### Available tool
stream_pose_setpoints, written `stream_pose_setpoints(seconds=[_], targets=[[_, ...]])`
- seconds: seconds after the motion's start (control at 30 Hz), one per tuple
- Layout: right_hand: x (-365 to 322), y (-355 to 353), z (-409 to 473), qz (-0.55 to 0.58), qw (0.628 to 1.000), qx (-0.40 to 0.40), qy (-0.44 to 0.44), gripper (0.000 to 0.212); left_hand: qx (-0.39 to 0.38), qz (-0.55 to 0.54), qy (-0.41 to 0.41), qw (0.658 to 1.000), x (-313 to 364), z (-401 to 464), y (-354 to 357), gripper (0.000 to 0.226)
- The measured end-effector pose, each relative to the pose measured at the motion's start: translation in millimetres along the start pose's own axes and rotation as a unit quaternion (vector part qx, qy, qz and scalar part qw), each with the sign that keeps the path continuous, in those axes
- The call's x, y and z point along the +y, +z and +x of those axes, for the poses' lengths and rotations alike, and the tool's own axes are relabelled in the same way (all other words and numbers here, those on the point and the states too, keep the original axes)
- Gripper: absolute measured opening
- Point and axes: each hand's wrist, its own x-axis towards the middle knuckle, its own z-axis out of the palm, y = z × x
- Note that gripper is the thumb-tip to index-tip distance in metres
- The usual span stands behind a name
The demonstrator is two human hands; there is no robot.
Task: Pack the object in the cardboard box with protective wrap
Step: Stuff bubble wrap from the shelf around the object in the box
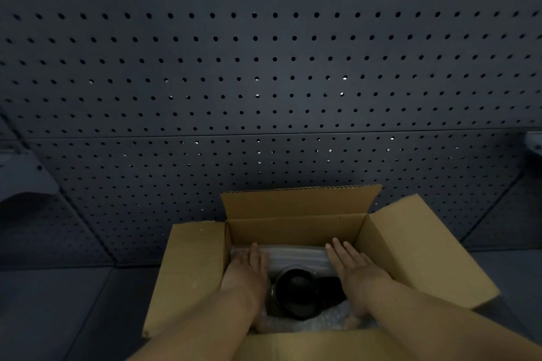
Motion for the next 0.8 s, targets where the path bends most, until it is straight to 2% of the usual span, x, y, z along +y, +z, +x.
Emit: stream_pose_setpoints(seconds=[0.13, 0.33, 0.5, 0.53, 0.6, 0.67, 0.73, 0.8], targets=[[-2, 4, -1, -0.009, 1.0, 0.013, 0.004, 0.138, -0.009, -0.012, -0.01, 1.0, 2, 0, 1, 0.094], [1, -2, -9, -0.005, 1.0, 0.007, -0.004, 0.132, -0.024, -0.021, -0.015, 0.999, -3, -6, -7, 0.102], [7, -23, -26, 0.055, 0.998, 0.027, -0.023, 0.122, -0.052, -0.051, -0.009, 0.997, -16, -19, -23, 0.116], [9, -28, -31, 0.074, 0.996, 0.041, -0.032, 0.122, -0.044, -0.06, -0.01, 0.997, -20, -25, -29, 0.111], [12, -42, -46, 0.105, 0.991, 0.074, -0.038, 0.112, 0.005, -0.076, -0.007, 0.997, -28, -37, -43, 0.078], [14, -56, -63, 0.124, 0.983, 0.131, -0.022, 0.081, 0.066, -0.079, 0.003, 0.995, -33, -50, -60, 0.04], [16, -65, -80, 0.129, 0.97, 0.207, 0.011, 0.053, 0.148, -0.079, 0.0, 0.986, -35, -64, -78, 0.03], [19, -71, -98, 0.128, 0.952, 0.276, 0.046, 0.037, 0.229, -0.09, -0.008, 0.969, -34, -79, -96, 0.038]])
